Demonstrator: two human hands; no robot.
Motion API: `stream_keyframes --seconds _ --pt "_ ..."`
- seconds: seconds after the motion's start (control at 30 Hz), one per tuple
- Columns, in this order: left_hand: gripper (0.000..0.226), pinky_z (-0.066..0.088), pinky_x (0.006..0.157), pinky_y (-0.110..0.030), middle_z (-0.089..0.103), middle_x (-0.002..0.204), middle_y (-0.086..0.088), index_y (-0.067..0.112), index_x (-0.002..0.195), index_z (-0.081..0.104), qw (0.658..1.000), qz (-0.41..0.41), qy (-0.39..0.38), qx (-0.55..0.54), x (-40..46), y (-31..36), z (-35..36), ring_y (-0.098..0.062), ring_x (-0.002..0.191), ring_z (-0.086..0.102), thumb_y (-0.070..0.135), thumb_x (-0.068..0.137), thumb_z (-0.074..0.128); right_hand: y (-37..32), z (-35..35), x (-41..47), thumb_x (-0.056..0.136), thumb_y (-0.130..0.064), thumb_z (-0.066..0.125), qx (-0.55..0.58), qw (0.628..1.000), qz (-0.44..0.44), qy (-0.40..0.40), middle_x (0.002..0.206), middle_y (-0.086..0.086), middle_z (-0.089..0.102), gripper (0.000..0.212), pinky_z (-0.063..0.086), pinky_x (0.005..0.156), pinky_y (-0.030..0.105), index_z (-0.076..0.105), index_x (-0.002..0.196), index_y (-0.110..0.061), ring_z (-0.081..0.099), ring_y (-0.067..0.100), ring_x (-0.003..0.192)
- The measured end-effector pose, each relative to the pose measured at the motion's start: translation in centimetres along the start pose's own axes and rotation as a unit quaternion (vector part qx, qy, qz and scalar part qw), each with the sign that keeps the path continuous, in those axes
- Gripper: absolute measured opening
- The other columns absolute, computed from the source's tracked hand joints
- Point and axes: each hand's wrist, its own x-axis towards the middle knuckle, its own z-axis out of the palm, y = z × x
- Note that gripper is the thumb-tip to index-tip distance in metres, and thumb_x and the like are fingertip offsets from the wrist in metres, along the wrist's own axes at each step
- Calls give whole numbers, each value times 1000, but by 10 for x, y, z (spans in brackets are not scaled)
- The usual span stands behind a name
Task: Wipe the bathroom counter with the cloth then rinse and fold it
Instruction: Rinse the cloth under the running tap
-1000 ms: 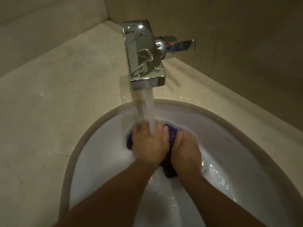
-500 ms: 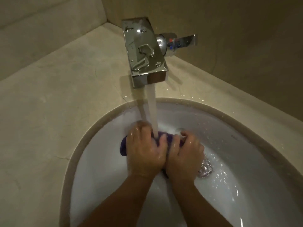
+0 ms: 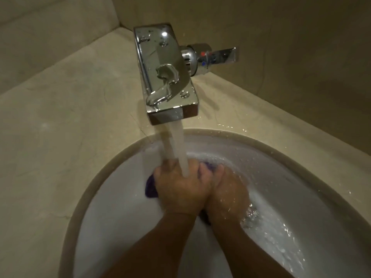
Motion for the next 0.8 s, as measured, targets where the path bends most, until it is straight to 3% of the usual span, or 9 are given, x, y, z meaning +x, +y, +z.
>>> stream_keyframes --seconds 0.13,0.27,0.33,0.4,0.53,0.6,0.63,0.73,0.8 --pt "39 48 76 -40 47 68 4 26 68 50 999 -4 -37 35 2 6 -8 -20 71 53 49 94 35 4 6 3 101 -48 34 -21 1000 -7 -13 75 -5 64 44 55 73 36 65 81 -23 64 19 72" --pt "31 43 67 -34 45 58 5 22 62 46 991 -45 -55 -114 2 8 -19 -24 60 54 43 85 46 9 -16 6 100 -42 34 43 996 -7 -77 82 -2 62 35 49 65 30 62 90 -23 62 24 76" --pt "32 51 62 -33 54 60 4 16 65 50 962 -126 -110 -217 4 4 -25 -18 60 61 38 87 55 2 -33 4 106 -42 31 76 991 15 -108 80 0 58 36 38 61 29 62 93 -27 55 22 69" --pt "28 55 64 -36 63 63 -2 16 68 61 907 -209 -140 -337 11 3 -39 -14 63 64 35 88 61 -11 -44 -2 106 -43 33 150 986 12 -70 89 5 62 39 34 66 30 63 90 -23 53 23 75" --pt "33 44 63 -35 55 59 0 15 61 55 862 -216 -38 -458 23 3 -70 -6 56 53 31 90 57 -36 -64 -13 99 -35 56 452 890 56 -20 71 -6 63 37 42 66 33 59 63 -23 56 15 71" --pt "38 45 63 -31 54 61 7 24 57 52 872 -191 -29 -449 15 0 -71 -5 57 53 28 94 61 -43 -67 -15 95 -33 61 514 852 94 -37 60 -7 59 39 44 65 34 59 58 -23 54 13 62" --pt "39 44 64 -29 54 66 9 26 56 51 894 -164 -31 -415 6 -3 -66 -4 59 53 27 94 63 -45 -62 -17 95 -30 63 502 859 95 -32 60 -6 59 37 43 64 33 58 59 -21 54 14 61" --pt "20 46 75 -26 57 84 11 28 76 57 969 -43 5 -242 -17 -21 -45 -5 81 52 36 94 57 -37 -33 -27 92 -29 64 351 936 24 26 86 -3 61 10 39 71 29 62 84 -23 53 15 78" --pt "21 47 89 -30 67 96 7 24 94 67 987 53 24 -148 -24 -31 -35 -11 94 57 33 97 48 -29 -16 -34 91 -40 54 245 967 -54 41 109 -3 54 24 37 84 29 64 108 -26 46 12 95"
